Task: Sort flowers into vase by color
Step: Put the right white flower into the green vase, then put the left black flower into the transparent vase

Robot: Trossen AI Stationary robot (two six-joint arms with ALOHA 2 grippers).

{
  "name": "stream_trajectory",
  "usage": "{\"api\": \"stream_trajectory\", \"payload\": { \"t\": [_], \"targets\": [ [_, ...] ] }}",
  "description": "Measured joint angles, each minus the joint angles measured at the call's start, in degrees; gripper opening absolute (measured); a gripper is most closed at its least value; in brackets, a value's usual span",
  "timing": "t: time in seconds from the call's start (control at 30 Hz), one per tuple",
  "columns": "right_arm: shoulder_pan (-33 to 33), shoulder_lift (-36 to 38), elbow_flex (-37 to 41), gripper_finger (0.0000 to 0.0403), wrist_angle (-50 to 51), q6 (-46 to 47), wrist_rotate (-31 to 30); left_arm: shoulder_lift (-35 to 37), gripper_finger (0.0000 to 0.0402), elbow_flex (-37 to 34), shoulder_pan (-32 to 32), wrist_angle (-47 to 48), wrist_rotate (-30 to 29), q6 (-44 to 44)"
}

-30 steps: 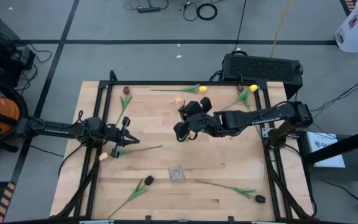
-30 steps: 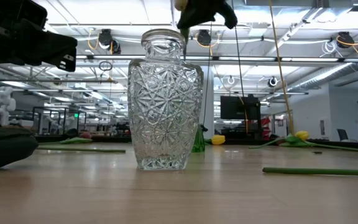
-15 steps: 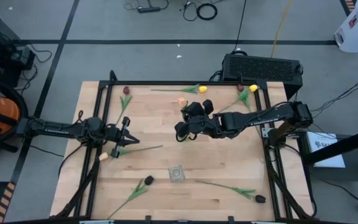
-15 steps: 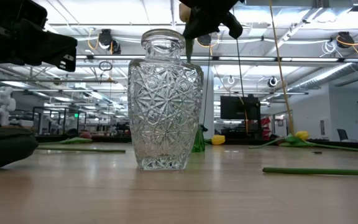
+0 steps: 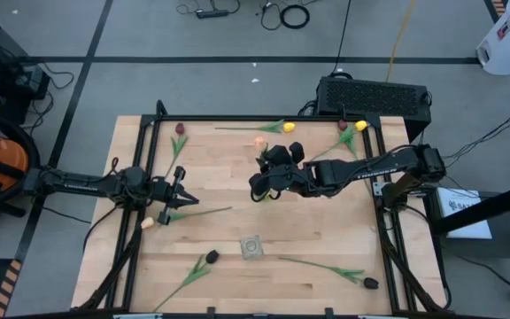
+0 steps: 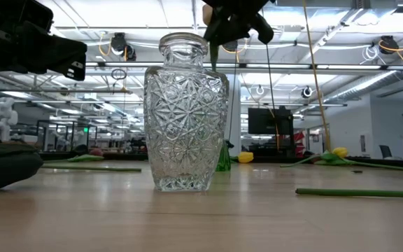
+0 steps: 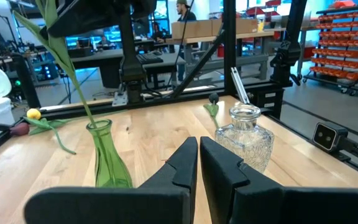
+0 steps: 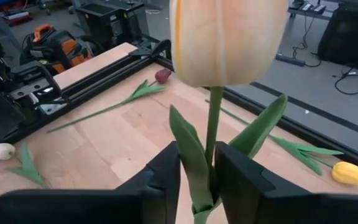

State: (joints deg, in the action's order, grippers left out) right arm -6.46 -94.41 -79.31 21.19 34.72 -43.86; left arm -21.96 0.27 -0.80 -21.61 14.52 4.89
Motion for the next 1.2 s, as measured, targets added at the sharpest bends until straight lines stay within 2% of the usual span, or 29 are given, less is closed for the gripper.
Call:
{"api": "stream_trajectory", "payload": {
  "t": [0.67, 0.8, 0.97, 1.2],
  "targets": [
    [-0.1, 7.6, 0.0, 0.0151, 1.7, -2.8, 0.9, 0.0, 0.0029, 0.0, 0.0, 0.0, 0.0, 0.0],
    [-0.2, 9.9, 0.0, 0.0168, 7.8, -2.5, 2.7, 0.0, 0.0029, 0.0, 0.0, 0.0, 0.0, 0.0],
    [-0.2, 12.8, 0.0, 0.0180, 18.3, 2.6, 8.3, 0.0, 0.0029, 0.0, 0.0, 0.0, 0.0, 0.0],
    [-2.2, 13.8, 0.0, 0.0170, 35.8, 15.2, 13.9, 0.0, 0.0029, 0.0, 0.0, -0.4, -1.0, 0.0]
  ]
}}
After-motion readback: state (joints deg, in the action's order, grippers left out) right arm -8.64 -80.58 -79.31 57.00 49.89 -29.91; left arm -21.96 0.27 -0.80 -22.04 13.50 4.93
